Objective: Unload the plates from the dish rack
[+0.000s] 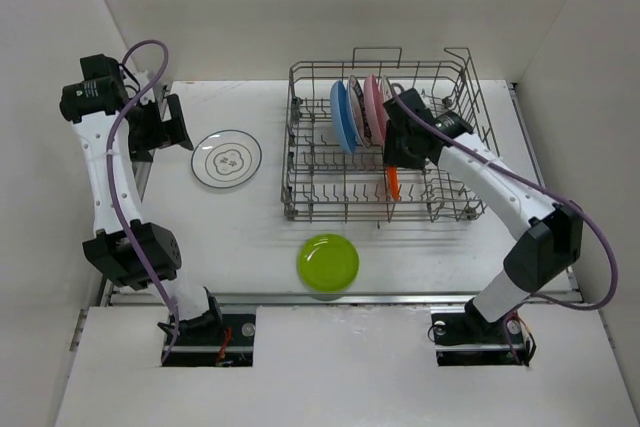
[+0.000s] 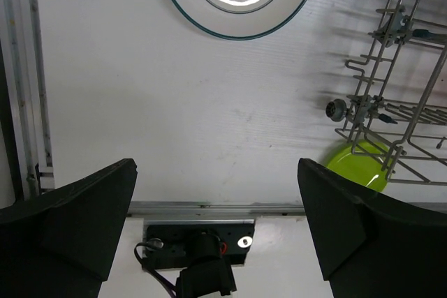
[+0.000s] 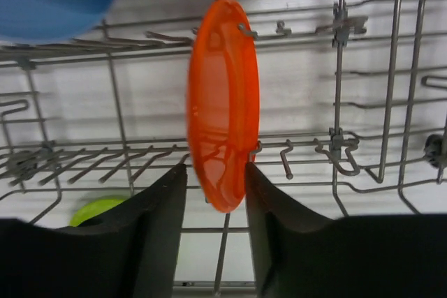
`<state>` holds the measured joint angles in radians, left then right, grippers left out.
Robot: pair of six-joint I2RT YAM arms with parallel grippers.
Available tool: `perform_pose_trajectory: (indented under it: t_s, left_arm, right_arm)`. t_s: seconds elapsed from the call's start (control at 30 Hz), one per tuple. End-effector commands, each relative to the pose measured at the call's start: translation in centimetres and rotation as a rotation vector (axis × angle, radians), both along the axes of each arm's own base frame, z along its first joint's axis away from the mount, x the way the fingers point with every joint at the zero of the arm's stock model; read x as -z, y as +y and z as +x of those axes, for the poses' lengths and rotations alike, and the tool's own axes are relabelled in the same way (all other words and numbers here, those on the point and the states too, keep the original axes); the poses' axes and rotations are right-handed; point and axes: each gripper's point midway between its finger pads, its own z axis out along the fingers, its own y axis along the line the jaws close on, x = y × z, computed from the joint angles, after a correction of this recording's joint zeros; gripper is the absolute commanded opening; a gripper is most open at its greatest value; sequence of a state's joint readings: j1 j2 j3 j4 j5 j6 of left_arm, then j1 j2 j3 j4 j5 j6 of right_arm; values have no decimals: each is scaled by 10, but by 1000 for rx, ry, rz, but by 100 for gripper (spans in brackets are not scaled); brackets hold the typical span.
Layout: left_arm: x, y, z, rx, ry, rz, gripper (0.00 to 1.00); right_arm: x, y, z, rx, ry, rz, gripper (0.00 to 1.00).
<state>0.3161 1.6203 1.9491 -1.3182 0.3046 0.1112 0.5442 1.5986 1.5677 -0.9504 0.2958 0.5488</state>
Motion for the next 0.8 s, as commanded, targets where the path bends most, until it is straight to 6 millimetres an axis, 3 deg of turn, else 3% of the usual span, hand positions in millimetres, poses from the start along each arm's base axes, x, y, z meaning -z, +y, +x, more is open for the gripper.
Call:
perform_pose_trajectory:
  t_s: [0.0,0.03,0.1,0.27,0.37,0.43,0.5,0.67,0.77]
  left_arm:
    - [4,1,-12,5,26,15,100]
    - [3,2,-10,-3,18,14,100]
    - [7,1,-11,-3,23,12,100]
    - [9,1,-12,-3,31,9,100]
    - [9,1,-12,-3,31,9,100]
    - [9,1,-12,-3,31,9,100]
    - [9,1,-12,-3,31,9,100]
    - [10,8,-7,7,4,52,100]
    - [7,12,-1,9,-13,72,100]
  right_arm:
    - [2,2,11,-32,-29,25,42]
    - [2,7,17,-49,-53,41,33]
    - [6,8,19,-57,-61,39,26]
    - [21,10,22,-100,-32,5,21]
    - [23,12,25,-100,-32,5,2]
    - [21,10,25,-94,-34,-2,0]
    - [2,5,21,-87,-59,0,0]
    - [-83,-12,20,-44,-229,6,0]
    - [-113,-13,15,-75,-306,40,0]
